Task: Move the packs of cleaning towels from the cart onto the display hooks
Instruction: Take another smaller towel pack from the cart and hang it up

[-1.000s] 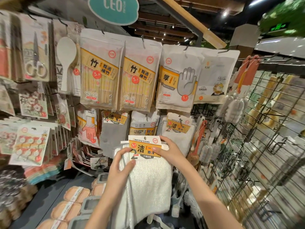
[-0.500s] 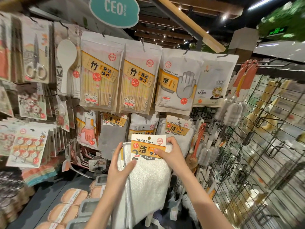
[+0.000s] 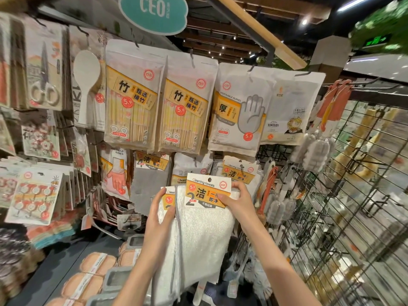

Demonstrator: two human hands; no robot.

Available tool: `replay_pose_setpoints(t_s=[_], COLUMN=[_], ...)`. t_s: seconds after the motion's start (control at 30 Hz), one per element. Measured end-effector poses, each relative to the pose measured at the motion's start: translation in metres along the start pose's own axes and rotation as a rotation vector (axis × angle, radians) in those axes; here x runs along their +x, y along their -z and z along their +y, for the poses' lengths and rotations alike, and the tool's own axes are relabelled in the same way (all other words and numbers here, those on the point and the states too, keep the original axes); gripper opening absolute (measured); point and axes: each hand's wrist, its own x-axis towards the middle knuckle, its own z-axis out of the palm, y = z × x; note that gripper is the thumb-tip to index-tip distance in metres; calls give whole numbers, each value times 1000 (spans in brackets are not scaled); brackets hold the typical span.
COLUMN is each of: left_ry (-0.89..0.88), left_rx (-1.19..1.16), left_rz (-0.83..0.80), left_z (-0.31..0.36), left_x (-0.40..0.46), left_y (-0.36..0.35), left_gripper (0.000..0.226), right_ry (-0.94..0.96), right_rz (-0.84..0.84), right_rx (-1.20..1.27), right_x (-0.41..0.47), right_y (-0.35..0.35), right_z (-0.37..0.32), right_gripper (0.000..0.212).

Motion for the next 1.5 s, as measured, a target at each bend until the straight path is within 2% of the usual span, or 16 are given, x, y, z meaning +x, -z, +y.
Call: replay_pose_setpoints(t_s=[0.2,0.37,0.5,1.17,1.5], left_ry=[-35,-19,-18,-27,-58], left_rx=[17,5,0,33,73], left_rz=[26,14,14,25,39], left_z=[-2,-2,-2,-8,-1], left_x=[7,12,14,27,27], left_y=[-1,-5,-10,-21,-19], left_gripper=[45,45,45,44,42], right_ry=[45,117,170,147,41], right_rz=[45,142,194,262,277], right_rx=[-50,-19,-29,-108,-222], right_x=[11,21,29,71,91], right_y=[10,26,45,67,63], right_z=[10,13,14,24,35], right_gripper=[26,44,35,36,28])
